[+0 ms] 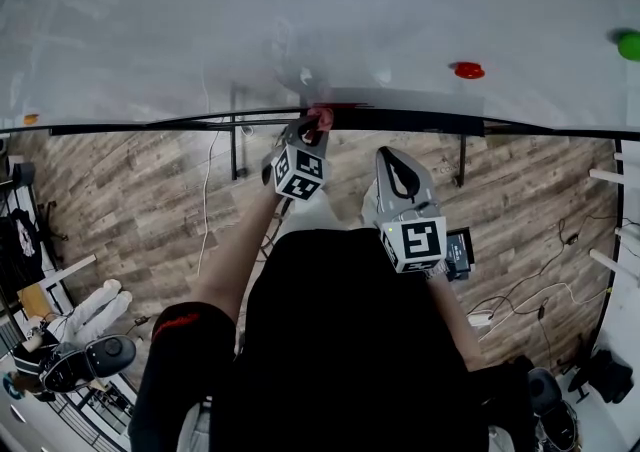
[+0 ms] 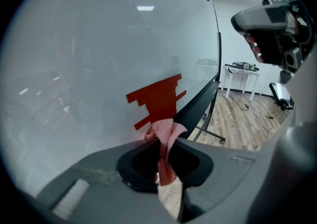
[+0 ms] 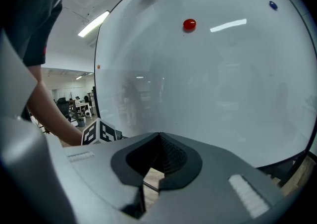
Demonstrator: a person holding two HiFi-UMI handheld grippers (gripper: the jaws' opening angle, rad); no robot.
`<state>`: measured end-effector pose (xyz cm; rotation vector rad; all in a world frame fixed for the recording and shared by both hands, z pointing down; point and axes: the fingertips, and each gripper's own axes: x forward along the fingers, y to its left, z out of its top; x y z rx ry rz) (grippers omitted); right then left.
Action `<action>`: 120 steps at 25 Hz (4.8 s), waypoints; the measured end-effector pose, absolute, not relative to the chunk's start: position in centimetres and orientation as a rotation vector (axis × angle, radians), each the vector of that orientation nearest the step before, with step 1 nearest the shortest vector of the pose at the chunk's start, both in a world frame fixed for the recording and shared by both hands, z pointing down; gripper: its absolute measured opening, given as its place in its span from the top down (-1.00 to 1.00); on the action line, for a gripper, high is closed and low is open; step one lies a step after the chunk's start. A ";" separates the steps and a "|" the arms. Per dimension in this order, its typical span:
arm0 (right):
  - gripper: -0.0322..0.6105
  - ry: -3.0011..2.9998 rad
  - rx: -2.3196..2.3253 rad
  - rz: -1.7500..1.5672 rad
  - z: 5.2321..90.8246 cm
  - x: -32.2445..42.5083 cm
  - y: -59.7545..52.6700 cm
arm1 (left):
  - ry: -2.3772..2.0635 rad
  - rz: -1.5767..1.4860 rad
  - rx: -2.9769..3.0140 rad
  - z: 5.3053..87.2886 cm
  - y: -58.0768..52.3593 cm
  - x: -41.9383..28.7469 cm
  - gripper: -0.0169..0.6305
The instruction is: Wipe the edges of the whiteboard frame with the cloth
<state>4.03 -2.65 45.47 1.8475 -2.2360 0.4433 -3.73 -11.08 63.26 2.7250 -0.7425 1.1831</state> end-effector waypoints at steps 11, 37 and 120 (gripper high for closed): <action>0.89 -2.244 1.847 0.443 45.6 5.6 -3.2 | -0.732 1.200 2.733 63.5 -10.8 -2.6 0.80; 0.89 -2.279 1.809 0.453 45.6 8.1 -4.1 | -0.738 1.219 2.714 63.6 -10.0 -0.5 0.80; 0.89 -2.248 1.856 0.438 45.5 17.4 0.1 | -0.794 1.199 2.673 63.4 -6.9 9.5 0.80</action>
